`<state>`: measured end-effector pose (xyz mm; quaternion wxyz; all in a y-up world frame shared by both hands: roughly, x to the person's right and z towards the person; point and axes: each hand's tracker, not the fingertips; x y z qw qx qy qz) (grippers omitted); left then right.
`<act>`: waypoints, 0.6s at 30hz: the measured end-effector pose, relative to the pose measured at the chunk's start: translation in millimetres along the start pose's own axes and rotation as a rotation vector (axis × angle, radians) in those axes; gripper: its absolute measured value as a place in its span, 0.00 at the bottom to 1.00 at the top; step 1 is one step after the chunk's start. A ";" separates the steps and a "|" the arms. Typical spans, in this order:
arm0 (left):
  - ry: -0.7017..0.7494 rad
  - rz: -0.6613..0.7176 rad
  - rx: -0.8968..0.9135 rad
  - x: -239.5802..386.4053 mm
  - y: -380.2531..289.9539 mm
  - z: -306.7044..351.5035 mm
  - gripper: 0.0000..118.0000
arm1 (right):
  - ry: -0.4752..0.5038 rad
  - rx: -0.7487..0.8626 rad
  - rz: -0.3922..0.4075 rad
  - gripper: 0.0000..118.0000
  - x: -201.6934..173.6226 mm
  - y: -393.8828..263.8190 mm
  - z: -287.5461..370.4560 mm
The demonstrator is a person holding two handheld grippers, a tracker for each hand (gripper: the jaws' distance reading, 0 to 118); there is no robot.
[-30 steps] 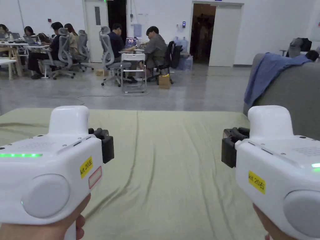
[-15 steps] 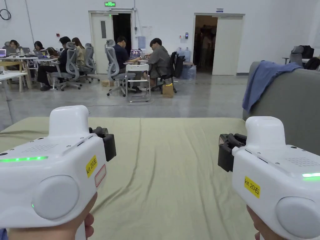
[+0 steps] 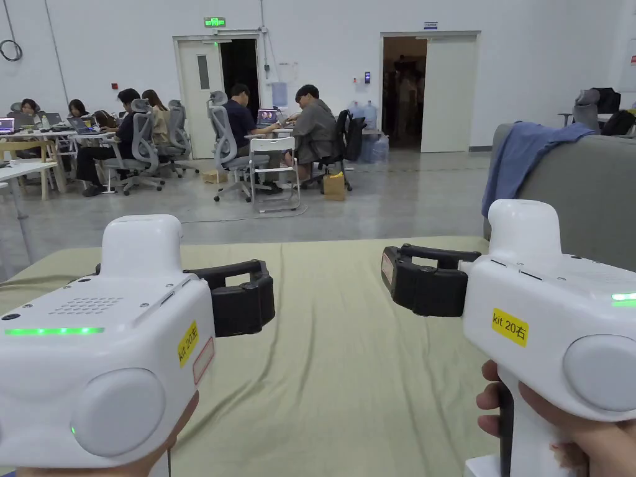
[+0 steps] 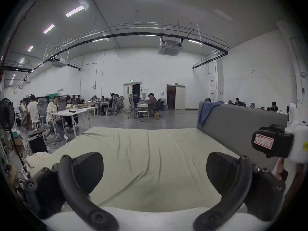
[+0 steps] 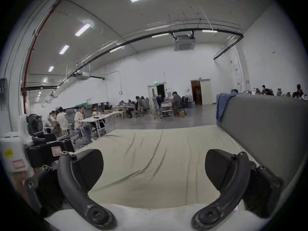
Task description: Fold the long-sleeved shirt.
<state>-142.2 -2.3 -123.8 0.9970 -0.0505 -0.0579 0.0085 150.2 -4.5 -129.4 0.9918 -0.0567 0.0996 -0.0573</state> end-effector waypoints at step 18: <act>-0.037 0.016 -0.006 -4.8 -6.4 0.0 1.00 | -0.052 -0.027 0.072 1.00 -19.8 -6.7 4.3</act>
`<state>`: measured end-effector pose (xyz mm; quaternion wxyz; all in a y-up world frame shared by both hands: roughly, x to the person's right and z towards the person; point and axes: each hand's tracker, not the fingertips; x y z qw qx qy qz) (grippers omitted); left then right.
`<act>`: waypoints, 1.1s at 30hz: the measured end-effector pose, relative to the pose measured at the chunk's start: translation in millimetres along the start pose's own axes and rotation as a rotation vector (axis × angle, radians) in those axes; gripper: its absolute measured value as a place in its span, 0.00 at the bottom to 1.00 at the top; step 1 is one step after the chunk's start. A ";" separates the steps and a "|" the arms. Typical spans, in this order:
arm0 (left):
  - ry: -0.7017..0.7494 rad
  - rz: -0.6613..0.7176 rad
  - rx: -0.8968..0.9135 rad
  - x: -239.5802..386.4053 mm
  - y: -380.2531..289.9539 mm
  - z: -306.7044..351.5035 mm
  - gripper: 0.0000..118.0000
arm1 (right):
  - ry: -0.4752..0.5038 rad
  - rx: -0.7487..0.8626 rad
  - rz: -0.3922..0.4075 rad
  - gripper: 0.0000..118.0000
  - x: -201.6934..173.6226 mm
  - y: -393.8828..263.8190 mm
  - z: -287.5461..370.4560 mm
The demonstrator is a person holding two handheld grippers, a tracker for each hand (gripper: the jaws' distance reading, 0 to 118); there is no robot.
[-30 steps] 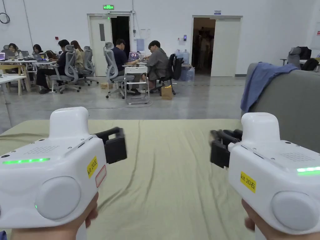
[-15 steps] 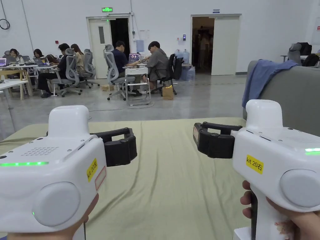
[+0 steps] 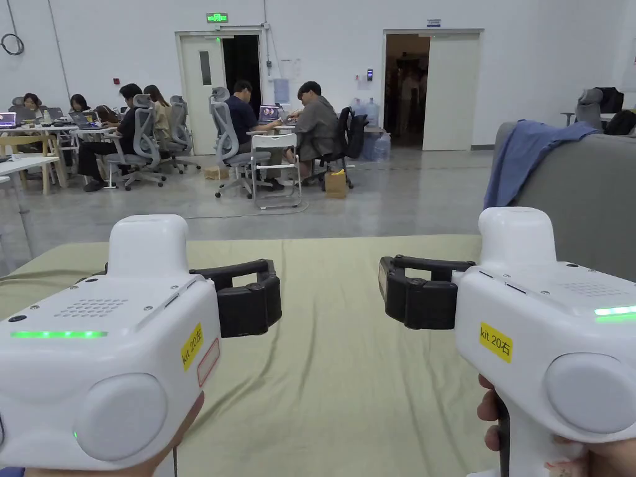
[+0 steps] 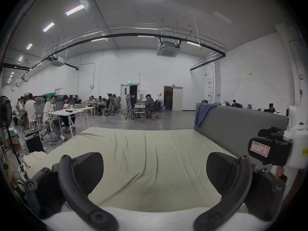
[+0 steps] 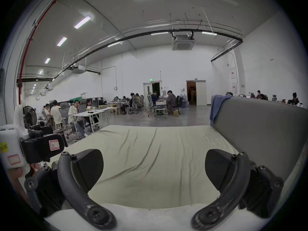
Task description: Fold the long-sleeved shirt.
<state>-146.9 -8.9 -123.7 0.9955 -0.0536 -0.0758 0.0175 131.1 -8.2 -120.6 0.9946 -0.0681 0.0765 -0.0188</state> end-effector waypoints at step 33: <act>-0.059 0.021 -0.008 -5.4 1.3 1.1 1.00 | -0.035 0.018 0.004 1.00 -8.9 8.0 3.6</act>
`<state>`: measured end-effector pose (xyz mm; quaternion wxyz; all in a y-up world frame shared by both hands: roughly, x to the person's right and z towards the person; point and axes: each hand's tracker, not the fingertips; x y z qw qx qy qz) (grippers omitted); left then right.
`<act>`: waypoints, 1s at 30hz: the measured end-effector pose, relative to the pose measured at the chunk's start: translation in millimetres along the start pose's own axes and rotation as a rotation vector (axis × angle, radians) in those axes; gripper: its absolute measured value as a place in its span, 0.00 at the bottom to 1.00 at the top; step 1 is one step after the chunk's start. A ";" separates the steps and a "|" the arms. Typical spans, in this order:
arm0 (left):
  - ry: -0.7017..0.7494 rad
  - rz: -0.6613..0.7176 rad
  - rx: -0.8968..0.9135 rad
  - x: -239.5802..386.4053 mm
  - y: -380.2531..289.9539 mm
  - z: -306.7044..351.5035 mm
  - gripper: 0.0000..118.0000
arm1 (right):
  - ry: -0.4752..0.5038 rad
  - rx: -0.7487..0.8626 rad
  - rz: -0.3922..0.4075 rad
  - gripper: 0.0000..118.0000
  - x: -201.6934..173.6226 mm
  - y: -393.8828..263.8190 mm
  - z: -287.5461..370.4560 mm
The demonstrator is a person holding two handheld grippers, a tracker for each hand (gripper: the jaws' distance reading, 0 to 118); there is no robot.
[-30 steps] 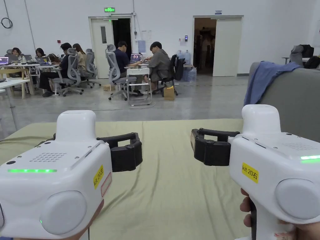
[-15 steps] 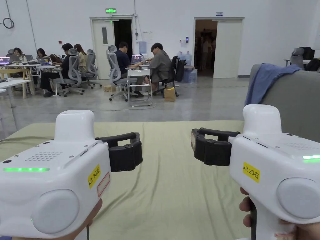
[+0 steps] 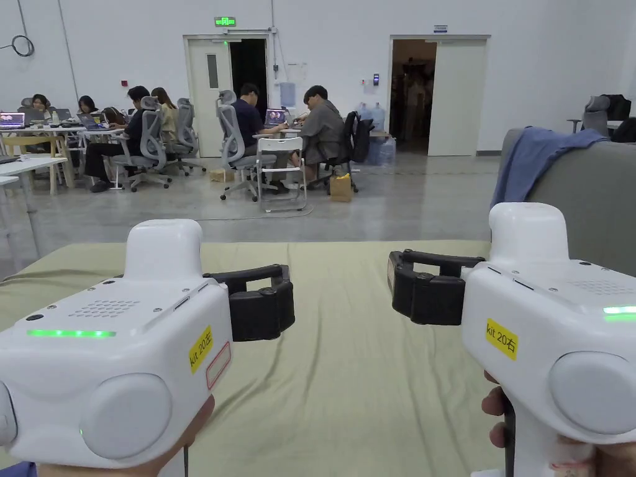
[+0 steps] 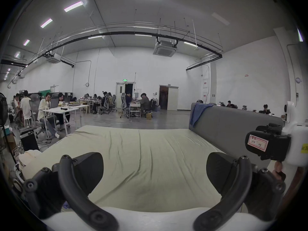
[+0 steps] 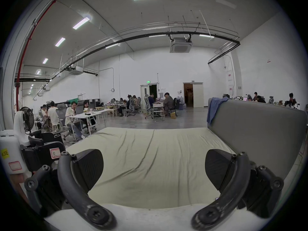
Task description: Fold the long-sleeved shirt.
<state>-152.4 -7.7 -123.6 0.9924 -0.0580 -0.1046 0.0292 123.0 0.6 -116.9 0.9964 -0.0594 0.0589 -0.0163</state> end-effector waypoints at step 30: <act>0.039 -0.058 0.039 5.4 2.0 11.2 1.00 | -0.020 -0.028 -0.001 1.00 -4.6 -2.5 -6.4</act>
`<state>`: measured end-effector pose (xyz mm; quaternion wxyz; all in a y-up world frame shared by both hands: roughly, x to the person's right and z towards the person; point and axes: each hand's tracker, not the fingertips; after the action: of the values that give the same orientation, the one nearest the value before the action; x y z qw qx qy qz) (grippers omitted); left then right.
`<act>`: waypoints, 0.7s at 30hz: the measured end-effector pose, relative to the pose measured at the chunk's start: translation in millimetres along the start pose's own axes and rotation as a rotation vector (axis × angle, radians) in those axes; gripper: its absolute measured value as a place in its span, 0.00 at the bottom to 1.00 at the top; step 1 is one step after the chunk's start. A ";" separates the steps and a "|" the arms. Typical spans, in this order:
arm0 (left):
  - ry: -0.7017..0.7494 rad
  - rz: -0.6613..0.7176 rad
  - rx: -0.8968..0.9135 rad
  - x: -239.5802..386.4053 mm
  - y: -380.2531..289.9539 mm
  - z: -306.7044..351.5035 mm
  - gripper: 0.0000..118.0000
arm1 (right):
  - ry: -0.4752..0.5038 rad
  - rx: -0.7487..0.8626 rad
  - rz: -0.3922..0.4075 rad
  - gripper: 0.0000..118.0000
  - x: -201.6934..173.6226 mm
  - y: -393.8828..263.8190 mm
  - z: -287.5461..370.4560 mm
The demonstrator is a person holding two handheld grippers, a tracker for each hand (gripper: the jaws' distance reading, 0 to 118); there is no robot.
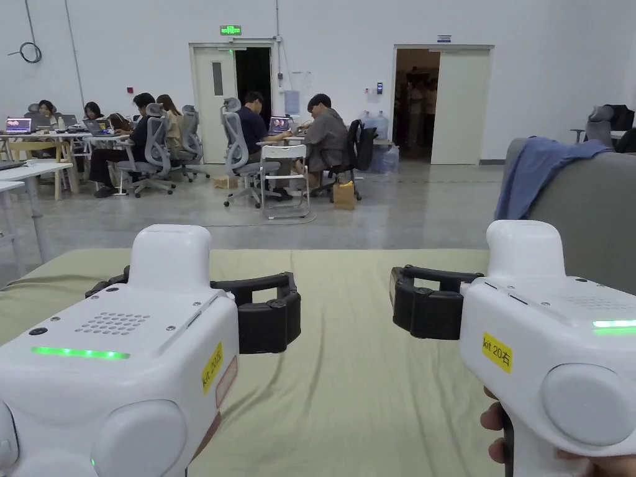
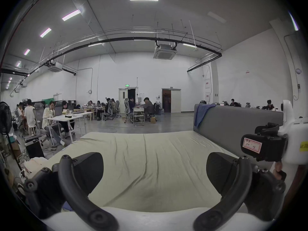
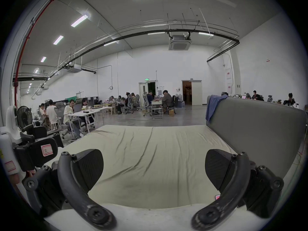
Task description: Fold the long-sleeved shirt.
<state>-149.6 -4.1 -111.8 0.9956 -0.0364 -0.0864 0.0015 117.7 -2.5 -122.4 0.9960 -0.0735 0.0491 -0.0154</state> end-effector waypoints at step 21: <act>-0.024 0.029 -0.005 -3.9 1.5 -0.9 1.00 | 0.010 -0.011 -0.016 1.00 -1.0 0.3 -1.6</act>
<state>-153.2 -2.8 -113.4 0.9943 -0.0402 -0.0976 0.0161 116.5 -2.4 -123.9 0.9951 -0.0795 0.0533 -0.0233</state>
